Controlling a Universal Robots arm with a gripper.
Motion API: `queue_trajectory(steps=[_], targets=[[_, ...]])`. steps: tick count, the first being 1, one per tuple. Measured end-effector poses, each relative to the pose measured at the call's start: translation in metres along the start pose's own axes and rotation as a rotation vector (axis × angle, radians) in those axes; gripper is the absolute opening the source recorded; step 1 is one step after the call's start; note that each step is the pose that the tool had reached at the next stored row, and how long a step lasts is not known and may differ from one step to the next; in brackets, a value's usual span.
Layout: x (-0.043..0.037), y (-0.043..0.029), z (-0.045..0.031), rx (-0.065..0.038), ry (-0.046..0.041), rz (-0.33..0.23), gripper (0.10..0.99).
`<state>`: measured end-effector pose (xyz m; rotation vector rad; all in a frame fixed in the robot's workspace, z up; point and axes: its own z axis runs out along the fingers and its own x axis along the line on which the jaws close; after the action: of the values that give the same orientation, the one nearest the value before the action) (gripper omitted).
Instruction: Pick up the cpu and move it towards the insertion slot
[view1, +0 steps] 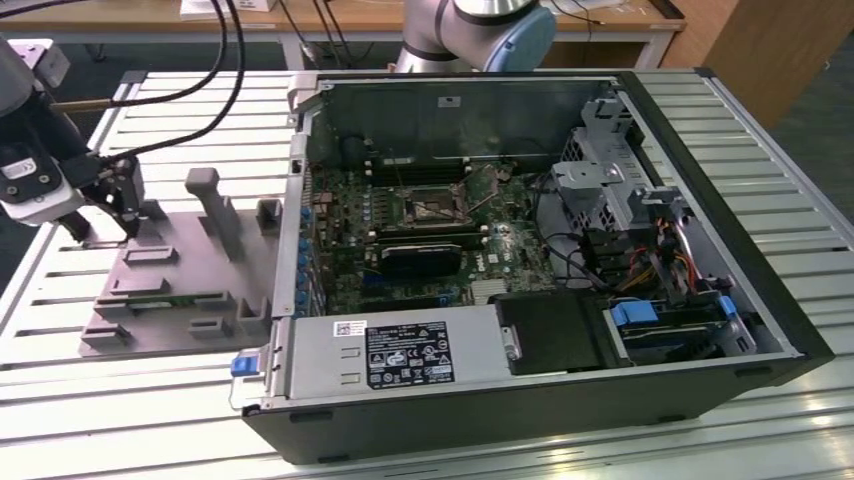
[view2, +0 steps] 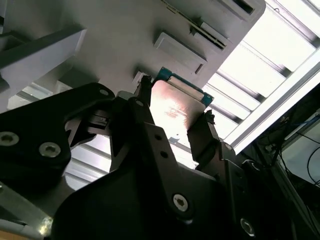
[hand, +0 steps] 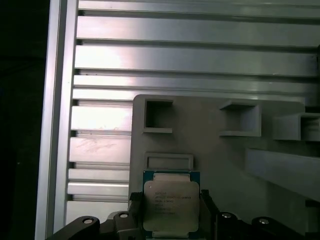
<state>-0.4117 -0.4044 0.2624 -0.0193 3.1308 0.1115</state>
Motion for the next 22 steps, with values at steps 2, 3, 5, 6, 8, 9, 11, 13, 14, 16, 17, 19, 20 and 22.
queue_trajectory(steps=[2,3,5,6,8,9,11,13,14,16,17,19,20,22], targets=[[0.0000,0.0003,-0.0048,0.000,0.0001,0.000,0.537],[-0.0001,0.0005,-0.0073,0.000,0.0001,0.000,0.537],[-0.0001,0.0009,-0.0124,0.000,0.0000,0.000,0.537],[-0.0001,0.0011,-0.0153,0.000,-0.0002,0.000,0.537],[-0.0002,0.0014,-0.0200,0.000,-0.0005,0.000,0.537],[-0.0002,0.0016,-0.0225,0.000,-0.0010,0.000,0.537],[-0.0003,0.0019,-0.0274,0.000,-0.0017,0.000,0.537],[-0.0003,0.0023,-0.0325,0.000,-0.0019,0.000,0.537],[-0.0003,0.0025,-0.0350,0.000,-0.0020,0.000,0.537],[-0.0004,0.0029,-0.0403,0.000,-0.0027,0.000,0.537],[-0.0004,0.0031,-0.0431,0.000,-0.0030,0.000,0.537],[-0.0004,0.0035,-0.0488,0.000,-0.0034,0.000,0.537],[-0.0005,0.0037,-0.0516,0.000,-0.0036,0.000,0.537],[-0.0005,0.0040,-0.0569,0.000,-0.0037,0.000,0.537]])
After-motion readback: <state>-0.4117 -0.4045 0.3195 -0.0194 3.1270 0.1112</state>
